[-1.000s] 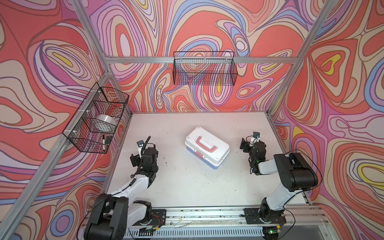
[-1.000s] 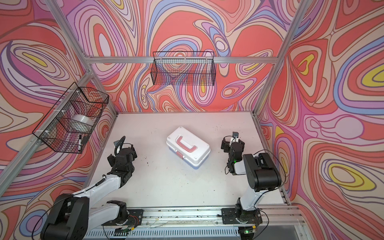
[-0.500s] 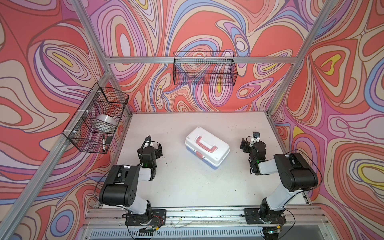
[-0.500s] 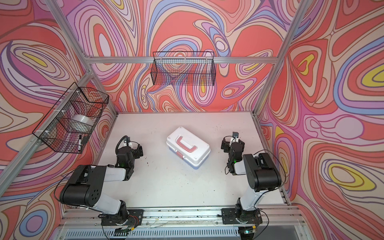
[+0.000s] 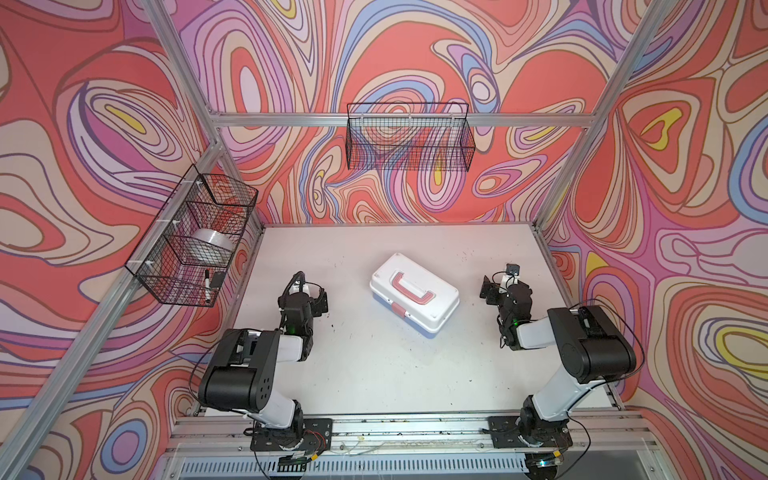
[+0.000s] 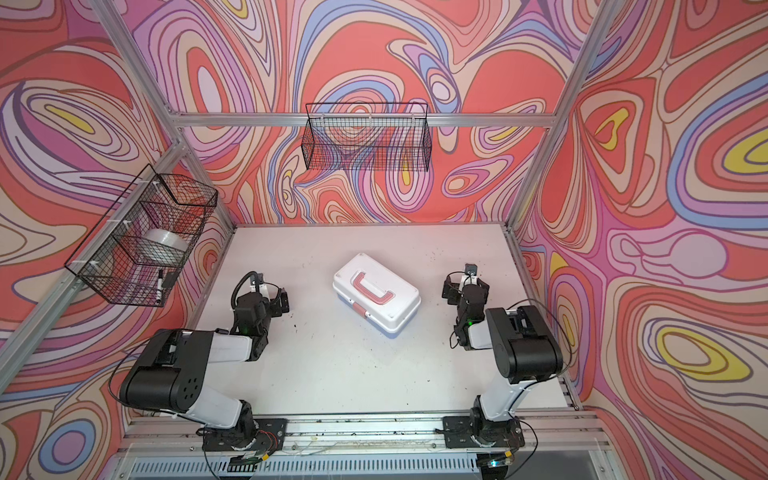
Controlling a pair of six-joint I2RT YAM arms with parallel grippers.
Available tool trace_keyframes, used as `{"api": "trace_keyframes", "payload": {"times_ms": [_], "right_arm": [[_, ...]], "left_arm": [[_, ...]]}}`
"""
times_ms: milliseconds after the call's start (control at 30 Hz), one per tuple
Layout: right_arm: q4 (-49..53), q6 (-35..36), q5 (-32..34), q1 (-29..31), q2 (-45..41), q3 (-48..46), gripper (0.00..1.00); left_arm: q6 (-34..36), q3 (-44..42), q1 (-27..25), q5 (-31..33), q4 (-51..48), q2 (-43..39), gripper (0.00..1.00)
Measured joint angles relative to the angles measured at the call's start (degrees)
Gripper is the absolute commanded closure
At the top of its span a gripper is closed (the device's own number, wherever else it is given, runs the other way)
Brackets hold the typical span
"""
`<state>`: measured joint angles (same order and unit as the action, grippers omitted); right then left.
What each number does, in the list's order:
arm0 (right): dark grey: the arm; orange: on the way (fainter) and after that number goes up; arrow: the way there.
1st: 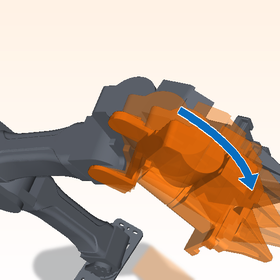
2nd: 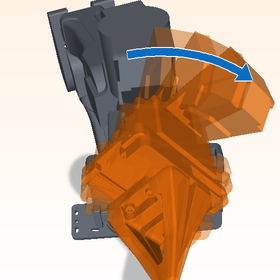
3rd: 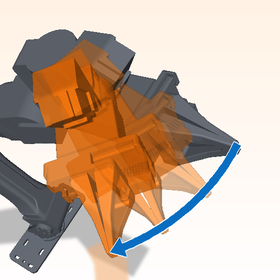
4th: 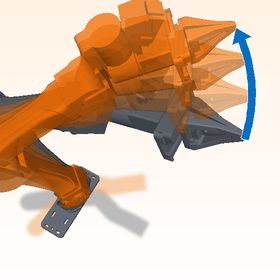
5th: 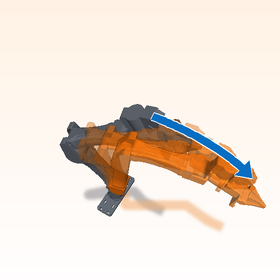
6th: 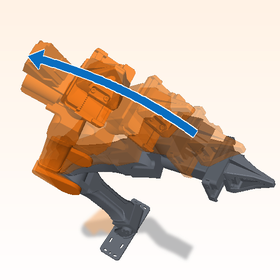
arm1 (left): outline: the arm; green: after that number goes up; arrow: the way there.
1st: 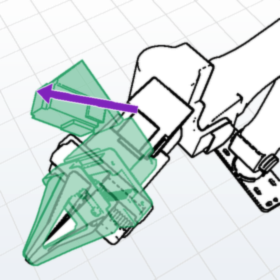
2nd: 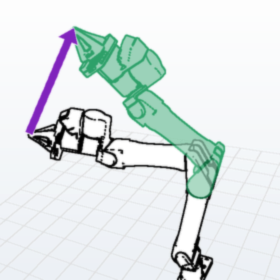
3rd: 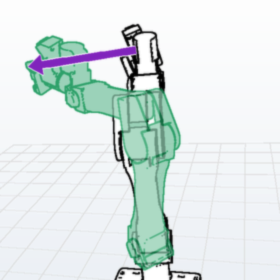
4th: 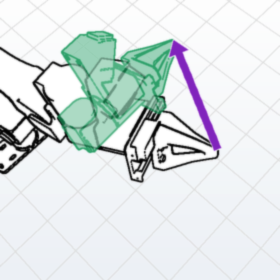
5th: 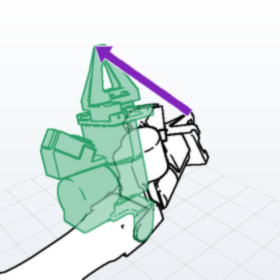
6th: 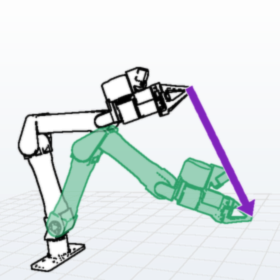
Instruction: Pack the tool kit
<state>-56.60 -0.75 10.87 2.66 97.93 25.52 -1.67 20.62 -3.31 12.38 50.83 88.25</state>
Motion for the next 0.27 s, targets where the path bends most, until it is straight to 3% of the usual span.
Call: {"api": "trace_keyframes", "payload": {"times_ms": [267], "right_arm": [[0.0,0.0,0.0,0.0,0.0,0.0,0.02]], "left_arm": [[0.0,0.0,0.0,-0.17,0.0,0.0,0.0]]}}
